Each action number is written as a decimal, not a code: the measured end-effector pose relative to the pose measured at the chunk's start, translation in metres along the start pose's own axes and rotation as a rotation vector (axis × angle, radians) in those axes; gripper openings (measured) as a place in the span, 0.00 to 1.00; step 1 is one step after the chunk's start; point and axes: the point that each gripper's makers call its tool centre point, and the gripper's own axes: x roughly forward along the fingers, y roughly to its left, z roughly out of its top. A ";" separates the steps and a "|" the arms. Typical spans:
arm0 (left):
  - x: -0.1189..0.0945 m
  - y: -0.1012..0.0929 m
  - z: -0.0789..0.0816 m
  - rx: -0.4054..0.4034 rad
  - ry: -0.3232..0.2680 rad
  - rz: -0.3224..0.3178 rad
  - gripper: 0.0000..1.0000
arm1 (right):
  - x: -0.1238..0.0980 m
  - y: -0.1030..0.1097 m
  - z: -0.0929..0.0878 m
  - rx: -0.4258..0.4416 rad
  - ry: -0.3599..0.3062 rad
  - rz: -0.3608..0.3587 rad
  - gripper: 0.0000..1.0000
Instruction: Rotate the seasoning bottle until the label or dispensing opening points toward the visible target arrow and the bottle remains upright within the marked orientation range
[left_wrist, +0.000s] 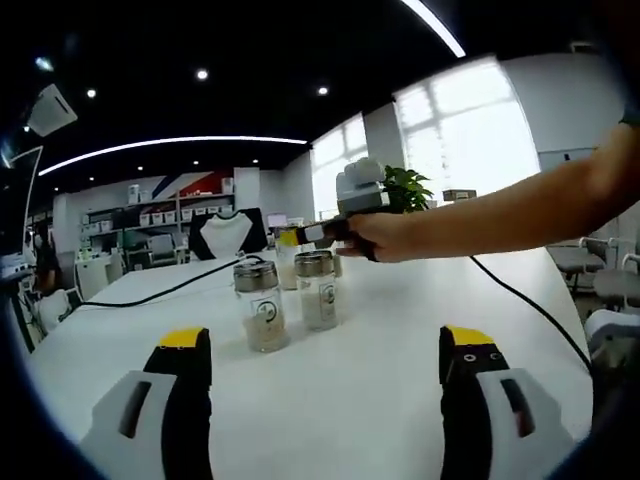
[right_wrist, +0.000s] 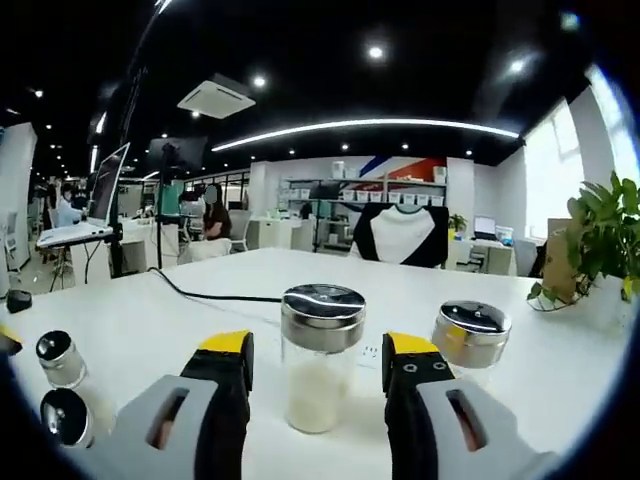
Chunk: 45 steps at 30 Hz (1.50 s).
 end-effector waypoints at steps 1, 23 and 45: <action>0.000 0.000 0.000 0.005 0.000 0.002 1.00 | 0.003 0.000 0.001 0.000 -0.003 0.000 0.51; 0.002 0.002 0.005 0.005 0.017 -0.016 1.00 | 0.053 -0.020 -0.005 -0.011 0.019 -0.024 0.40; 0.015 -0.027 0.006 -0.006 0.008 -0.078 0.93 | -0.029 0.007 0.022 -0.046 -0.056 0.101 0.40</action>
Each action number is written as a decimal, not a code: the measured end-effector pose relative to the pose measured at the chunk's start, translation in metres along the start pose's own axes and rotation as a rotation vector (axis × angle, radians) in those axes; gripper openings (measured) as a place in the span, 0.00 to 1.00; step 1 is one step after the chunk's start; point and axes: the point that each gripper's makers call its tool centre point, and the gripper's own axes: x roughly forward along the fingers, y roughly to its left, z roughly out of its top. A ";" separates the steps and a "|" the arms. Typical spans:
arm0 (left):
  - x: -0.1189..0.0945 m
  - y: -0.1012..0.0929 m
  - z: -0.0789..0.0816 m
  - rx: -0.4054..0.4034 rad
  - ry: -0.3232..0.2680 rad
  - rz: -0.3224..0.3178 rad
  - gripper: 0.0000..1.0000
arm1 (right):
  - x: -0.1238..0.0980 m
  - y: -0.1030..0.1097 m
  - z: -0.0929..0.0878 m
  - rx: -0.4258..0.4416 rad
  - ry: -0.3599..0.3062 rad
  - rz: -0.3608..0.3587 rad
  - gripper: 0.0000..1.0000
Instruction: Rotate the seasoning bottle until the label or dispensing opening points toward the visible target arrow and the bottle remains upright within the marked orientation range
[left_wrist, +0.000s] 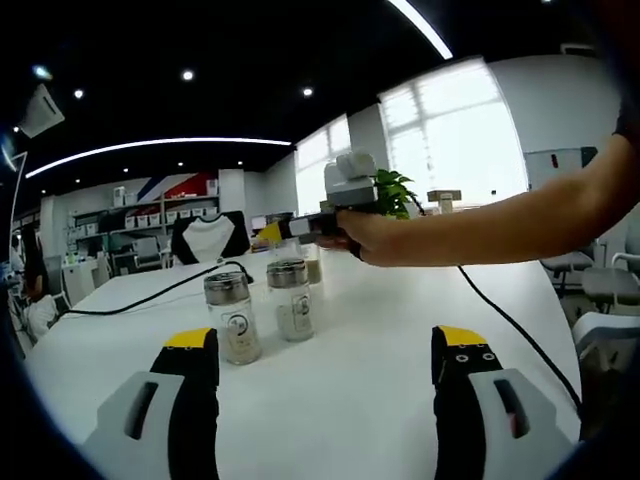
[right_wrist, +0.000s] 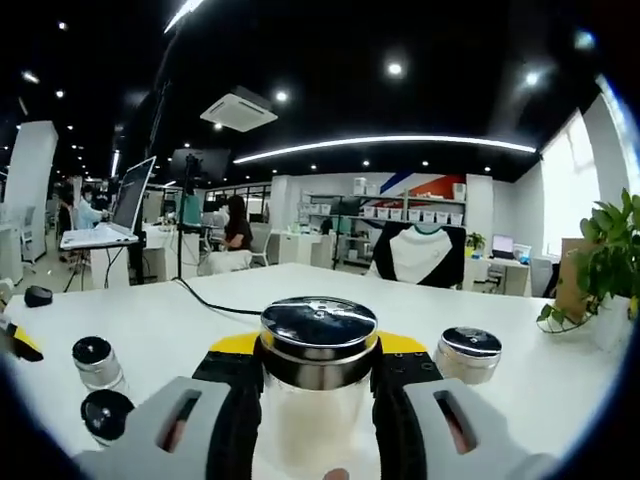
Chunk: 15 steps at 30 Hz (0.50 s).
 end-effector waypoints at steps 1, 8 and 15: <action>0.001 -0.002 -0.001 -0.001 0.003 0.000 0.93 | -0.010 0.007 -0.001 -0.001 0.003 0.006 0.40; 0.000 -0.005 0.005 0.012 -0.037 -0.010 0.81 | -0.055 0.034 -0.008 0.024 -0.015 0.043 0.40; 0.001 -0.004 0.025 -0.013 -0.157 -0.011 0.70 | -0.079 0.054 -0.008 0.001 -0.017 0.051 0.40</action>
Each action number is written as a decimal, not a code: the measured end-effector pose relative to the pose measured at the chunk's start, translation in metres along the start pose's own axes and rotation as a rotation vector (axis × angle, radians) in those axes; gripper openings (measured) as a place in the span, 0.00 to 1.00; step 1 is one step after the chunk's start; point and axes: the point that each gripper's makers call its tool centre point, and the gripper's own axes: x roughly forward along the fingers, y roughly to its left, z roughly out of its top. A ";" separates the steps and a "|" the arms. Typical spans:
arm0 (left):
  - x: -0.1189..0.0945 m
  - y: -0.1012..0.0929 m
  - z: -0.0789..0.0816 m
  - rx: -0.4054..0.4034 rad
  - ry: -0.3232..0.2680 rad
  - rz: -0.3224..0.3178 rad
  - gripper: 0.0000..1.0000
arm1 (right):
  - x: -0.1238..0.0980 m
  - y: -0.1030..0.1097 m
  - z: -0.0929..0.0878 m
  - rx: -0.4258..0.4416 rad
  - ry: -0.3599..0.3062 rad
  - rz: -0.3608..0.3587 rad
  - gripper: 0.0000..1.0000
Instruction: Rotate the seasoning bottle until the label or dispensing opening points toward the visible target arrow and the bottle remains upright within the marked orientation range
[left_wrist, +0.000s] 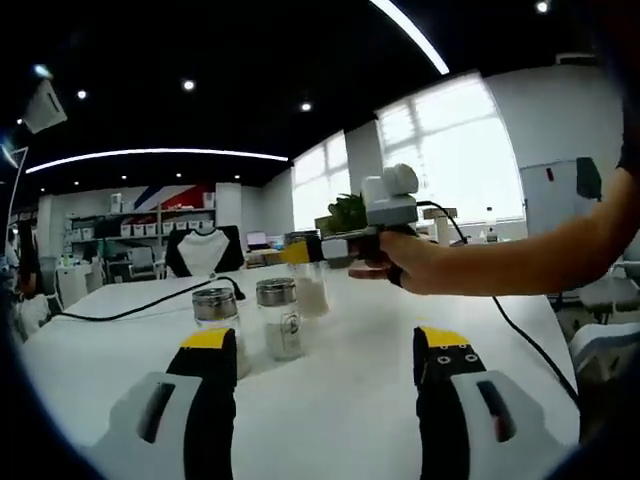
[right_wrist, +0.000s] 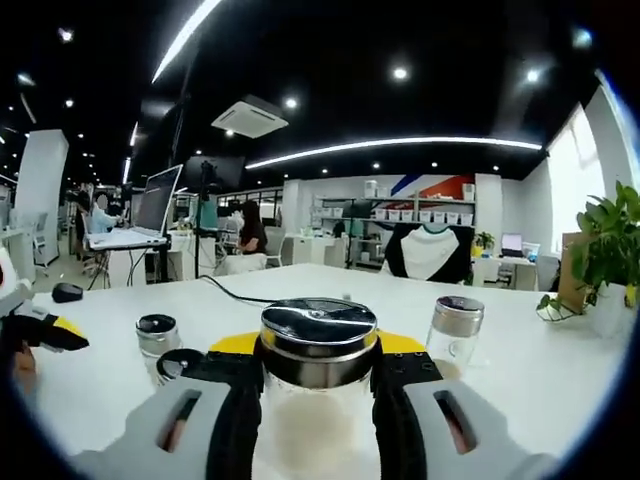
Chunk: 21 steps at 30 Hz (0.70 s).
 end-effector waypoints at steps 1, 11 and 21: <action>0.000 -0.002 -0.001 -0.010 0.008 -0.011 0.66 | -0.004 0.004 0.001 0.004 -0.002 0.004 0.40; 0.010 -0.006 -0.009 -0.054 0.041 -0.031 0.62 | -0.036 0.023 0.002 0.065 -0.023 0.012 0.40; 0.026 -0.019 -0.024 0.006 0.101 -0.093 0.61 | -0.064 0.048 0.007 0.073 -0.044 0.071 0.39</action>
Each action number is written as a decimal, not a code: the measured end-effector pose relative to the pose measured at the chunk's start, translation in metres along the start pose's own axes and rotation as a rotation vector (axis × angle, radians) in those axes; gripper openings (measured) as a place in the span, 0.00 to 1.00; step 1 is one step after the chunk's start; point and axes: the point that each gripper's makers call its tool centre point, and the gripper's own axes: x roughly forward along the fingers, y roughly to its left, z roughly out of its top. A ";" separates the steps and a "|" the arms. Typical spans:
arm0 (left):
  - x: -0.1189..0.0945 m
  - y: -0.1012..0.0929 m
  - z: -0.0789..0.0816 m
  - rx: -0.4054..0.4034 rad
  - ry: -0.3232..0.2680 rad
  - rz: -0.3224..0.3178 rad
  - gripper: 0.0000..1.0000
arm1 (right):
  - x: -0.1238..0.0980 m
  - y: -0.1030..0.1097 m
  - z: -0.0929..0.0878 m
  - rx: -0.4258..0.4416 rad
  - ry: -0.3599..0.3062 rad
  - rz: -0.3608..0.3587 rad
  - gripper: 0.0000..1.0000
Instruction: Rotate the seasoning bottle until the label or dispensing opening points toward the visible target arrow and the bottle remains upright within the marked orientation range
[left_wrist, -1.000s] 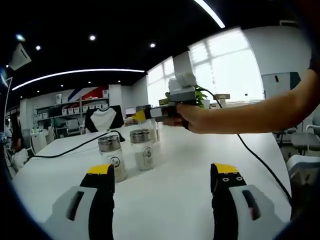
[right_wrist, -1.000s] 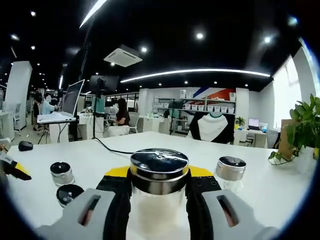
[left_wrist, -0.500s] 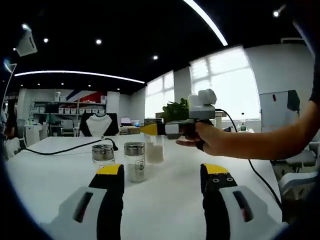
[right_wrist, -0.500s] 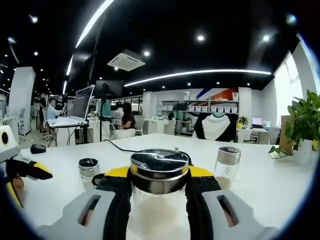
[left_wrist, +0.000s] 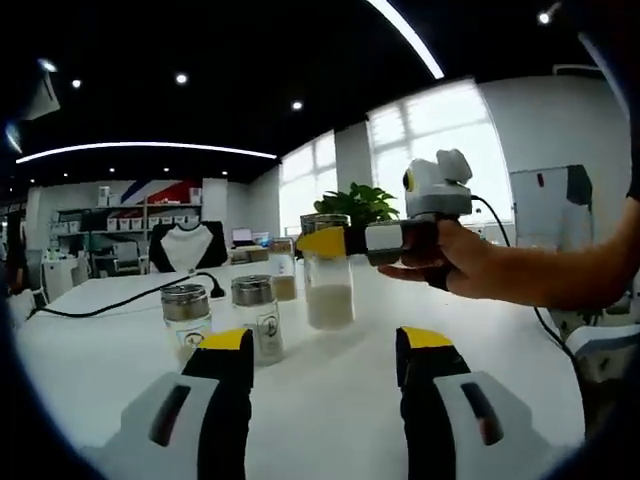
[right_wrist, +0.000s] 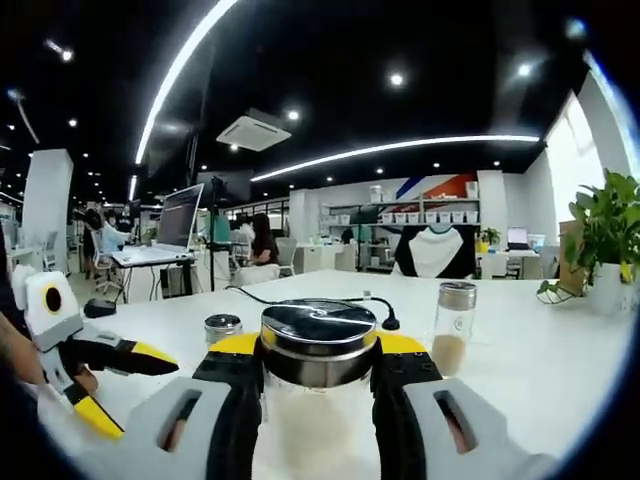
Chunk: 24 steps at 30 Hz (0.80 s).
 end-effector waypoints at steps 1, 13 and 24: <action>0.001 -0.001 -0.001 0.015 0.007 -0.008 0.61 | -0.001 0.006 0.001 0.001 0.000 0.033 0.39; 0.004 -0.007 0.004 -0.012 0.008 -0.105 0.67 | -0.015 0.086 0.002 0.006 -0.031 0.422 0.39; -0.018 -0.051 0.008 -0.075 -0.011 -0.416 0.63 | -0.026 0.121 -0.005 -0.015 -0.020 0.651 0.39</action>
